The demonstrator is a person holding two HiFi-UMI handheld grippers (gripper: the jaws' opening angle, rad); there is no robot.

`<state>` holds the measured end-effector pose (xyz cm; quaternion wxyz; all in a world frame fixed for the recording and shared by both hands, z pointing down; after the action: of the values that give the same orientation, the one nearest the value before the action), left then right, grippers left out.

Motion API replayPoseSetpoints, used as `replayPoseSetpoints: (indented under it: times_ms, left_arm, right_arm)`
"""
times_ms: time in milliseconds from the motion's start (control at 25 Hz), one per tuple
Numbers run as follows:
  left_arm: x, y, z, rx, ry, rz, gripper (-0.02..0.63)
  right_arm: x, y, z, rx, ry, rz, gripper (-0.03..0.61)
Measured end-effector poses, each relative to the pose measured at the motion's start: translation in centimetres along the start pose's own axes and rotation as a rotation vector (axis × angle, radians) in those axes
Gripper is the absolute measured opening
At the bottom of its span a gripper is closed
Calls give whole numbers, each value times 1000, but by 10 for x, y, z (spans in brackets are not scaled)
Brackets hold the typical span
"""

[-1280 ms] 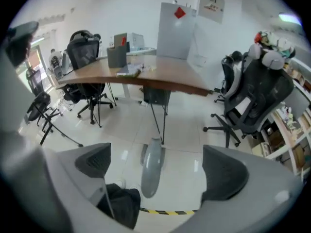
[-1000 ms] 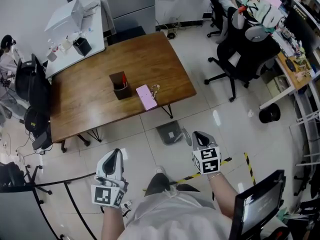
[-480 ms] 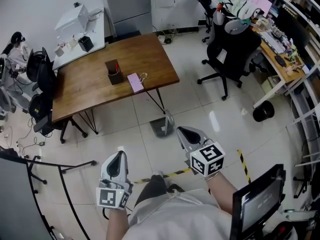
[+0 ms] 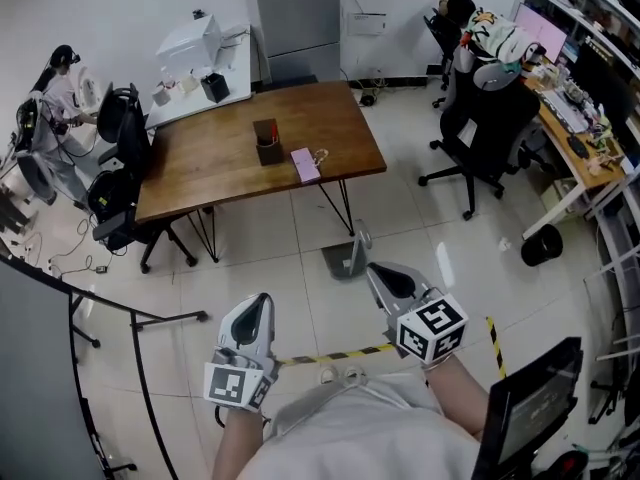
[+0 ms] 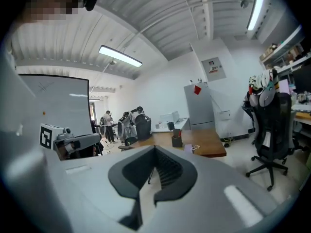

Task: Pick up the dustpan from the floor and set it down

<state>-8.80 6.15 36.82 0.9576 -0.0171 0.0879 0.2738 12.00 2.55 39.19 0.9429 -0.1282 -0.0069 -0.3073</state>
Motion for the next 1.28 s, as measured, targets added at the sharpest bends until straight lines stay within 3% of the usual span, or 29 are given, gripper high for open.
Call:
replayPoseSetpoints:
  times_ms: [160,360,800,1280]
  left_arm:
    - [-2,10,-2,16,-4,-13,14]
    - [-3,14,-7,28,-22,-40,15]
    - [-23,10,-11,35,-9,-76,15]
    - [-19,-19,0,-57,22,-72,15]
  right_arm:
    - [-10,-5,-3,-3,6,4,2]
    - [-5,-3,-8,-3,-127,19,2]
    - [-6,-8,-8,-18,-48,19,2]
    - [-5,-17,-12,-55,108,87,2]
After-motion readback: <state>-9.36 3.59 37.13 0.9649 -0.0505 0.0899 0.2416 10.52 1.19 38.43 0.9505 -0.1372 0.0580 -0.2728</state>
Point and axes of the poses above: the fingertips, and each gripper's own axes: y backward along the fingers, x to its right, z out of its underside, the point moved 3 cm from there along y, backward along the fingers, and after that the axes turned 6 degrees about y, right-handed, at the moved point
